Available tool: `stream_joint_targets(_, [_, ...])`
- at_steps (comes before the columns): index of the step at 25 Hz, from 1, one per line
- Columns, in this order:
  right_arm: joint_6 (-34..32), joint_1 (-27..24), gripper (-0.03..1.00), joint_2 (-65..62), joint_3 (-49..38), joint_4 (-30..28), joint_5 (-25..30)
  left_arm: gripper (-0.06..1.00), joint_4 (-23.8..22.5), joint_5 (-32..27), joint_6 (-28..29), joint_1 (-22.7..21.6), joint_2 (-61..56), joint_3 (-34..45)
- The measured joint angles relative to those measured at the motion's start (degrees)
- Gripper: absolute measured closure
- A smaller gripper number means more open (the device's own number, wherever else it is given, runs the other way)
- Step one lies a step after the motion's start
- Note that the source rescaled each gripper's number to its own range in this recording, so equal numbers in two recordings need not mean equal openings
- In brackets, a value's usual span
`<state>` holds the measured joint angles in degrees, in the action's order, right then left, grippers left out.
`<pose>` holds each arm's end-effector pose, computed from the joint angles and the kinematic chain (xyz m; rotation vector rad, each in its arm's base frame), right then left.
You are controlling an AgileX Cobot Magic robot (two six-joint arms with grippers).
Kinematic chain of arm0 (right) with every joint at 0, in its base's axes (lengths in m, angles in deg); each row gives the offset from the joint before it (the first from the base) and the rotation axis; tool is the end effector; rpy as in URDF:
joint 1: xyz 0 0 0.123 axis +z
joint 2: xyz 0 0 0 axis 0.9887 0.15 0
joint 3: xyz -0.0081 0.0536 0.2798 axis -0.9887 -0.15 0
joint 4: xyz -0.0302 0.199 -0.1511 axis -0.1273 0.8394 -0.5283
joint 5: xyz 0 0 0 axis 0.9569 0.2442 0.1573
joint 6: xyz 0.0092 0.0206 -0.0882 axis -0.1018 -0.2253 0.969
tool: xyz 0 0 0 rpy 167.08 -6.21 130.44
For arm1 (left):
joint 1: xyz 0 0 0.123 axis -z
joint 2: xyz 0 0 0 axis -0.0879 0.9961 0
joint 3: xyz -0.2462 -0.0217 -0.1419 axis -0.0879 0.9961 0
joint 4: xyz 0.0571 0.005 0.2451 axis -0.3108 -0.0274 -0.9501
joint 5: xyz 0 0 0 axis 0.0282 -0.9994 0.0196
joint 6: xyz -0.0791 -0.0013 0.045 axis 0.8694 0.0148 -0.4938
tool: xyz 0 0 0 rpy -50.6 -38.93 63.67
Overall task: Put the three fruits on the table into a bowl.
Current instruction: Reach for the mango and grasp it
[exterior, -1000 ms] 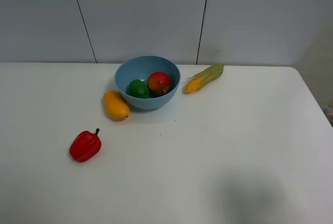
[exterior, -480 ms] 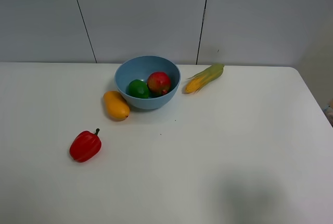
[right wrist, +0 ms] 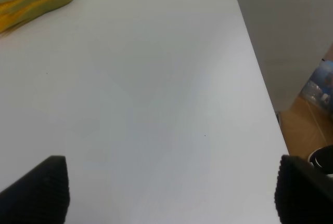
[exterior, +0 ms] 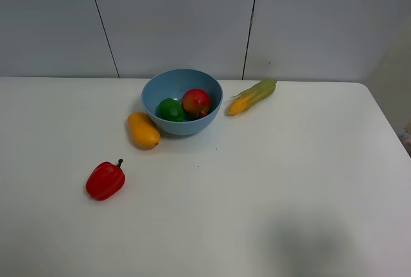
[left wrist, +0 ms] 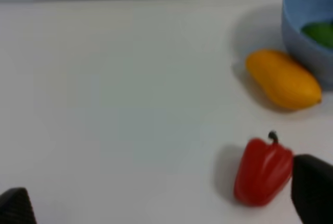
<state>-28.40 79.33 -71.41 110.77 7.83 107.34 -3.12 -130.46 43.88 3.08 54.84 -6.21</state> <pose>-0.0060 -0.0038 0.2785 0.1075 2.0340 -0.0395 0.0433 0.0009 0.3185 -0.0630 2.0711 -0.0044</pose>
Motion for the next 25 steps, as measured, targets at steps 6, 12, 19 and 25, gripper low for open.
stream_joint_targets(6, [0.0,0.0,0.71,0.0,0.0,0.0,0.0,-0.06,9.8,11.4,-3.8,0.3,22.2,-6.9])
stream_joint_targets(12, [0.0,0.0,0.71,0.0,0.0,0.0,0.0,-0.06,14.5,19.3,-8.4,12.9,41.0,-7.6])
stream_joint_targets(19, [0.0,0.0,0.71,0.0,0.0,0.0,0.0,-0.06,17.1,27.7,-8.4,20.1,58.7,-8.6])
stream_joint_targets(25, [0.0,0.0,0.71,0.0,0.0,0.0,0.0,-0.06,17.3,29.7,-8.9,20.3,72.7,-13.6])
